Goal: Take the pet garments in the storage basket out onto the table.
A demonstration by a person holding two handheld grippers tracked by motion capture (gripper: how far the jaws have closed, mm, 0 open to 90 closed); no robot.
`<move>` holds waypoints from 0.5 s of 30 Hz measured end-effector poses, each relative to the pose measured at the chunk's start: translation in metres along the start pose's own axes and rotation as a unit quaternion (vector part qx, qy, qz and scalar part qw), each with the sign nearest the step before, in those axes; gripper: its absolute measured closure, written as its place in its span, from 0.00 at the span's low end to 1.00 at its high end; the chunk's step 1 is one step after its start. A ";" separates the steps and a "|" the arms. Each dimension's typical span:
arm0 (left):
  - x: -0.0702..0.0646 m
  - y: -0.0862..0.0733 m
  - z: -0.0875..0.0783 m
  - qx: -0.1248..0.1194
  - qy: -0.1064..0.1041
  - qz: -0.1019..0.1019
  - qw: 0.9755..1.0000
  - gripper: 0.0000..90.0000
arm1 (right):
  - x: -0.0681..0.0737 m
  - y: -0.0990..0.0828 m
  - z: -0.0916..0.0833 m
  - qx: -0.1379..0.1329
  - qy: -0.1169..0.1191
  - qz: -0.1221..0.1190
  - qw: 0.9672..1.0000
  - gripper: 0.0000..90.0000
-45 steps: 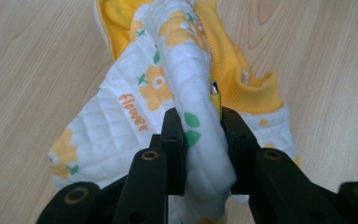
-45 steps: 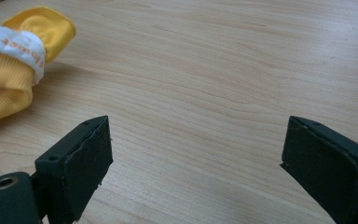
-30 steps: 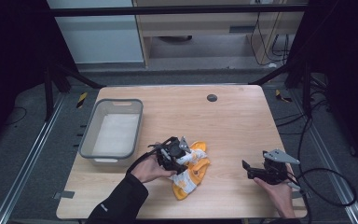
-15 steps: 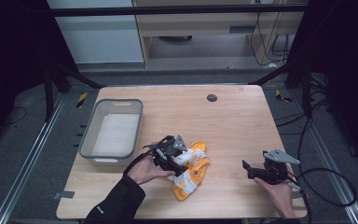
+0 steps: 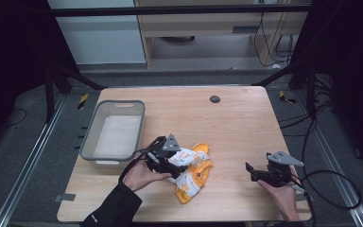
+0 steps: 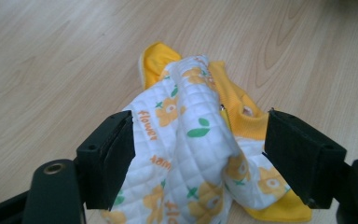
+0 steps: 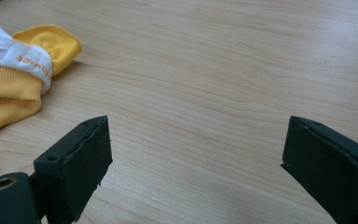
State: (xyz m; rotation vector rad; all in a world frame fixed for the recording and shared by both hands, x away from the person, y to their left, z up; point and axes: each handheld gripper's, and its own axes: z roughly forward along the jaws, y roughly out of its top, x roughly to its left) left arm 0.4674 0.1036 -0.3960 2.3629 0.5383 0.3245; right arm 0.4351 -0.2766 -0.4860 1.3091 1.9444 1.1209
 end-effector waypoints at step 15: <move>0.006 -0.043 -0.027 -0.080 0.037 -0.068 0.994 0.26 | 0.000 0.000 0.000 0.002 0.000 0.000 1.000 0.09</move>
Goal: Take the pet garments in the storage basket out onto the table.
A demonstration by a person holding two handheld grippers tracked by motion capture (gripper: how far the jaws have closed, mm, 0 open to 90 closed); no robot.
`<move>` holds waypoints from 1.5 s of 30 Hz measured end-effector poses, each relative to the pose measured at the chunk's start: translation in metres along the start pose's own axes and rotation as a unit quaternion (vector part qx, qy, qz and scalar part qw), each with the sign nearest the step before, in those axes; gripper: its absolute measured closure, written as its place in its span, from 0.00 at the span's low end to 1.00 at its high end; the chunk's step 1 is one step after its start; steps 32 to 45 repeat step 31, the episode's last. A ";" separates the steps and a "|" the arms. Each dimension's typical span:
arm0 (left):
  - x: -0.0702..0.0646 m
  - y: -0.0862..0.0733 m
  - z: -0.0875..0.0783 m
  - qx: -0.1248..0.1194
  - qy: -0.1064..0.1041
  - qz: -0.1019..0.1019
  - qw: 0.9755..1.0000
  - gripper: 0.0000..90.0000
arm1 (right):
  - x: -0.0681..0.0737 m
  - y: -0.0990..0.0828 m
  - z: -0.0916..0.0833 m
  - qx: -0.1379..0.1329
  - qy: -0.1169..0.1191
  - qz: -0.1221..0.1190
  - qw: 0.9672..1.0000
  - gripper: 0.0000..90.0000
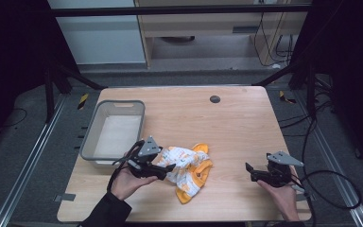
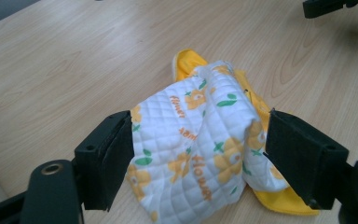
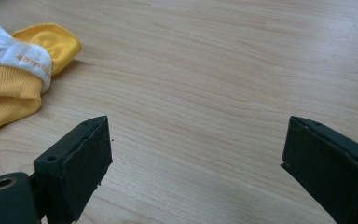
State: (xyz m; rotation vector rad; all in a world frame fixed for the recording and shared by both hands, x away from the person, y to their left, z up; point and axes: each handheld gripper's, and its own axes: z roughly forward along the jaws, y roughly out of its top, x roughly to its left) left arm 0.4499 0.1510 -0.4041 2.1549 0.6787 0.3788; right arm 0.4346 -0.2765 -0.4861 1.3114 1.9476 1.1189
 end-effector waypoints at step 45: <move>0.015 -0.081 -0.040 -0.052 0.091 -0.097 0.990 0.38 | 0.004 -0.002 0.000 0.007 0.005 -0.001 1.000 0.09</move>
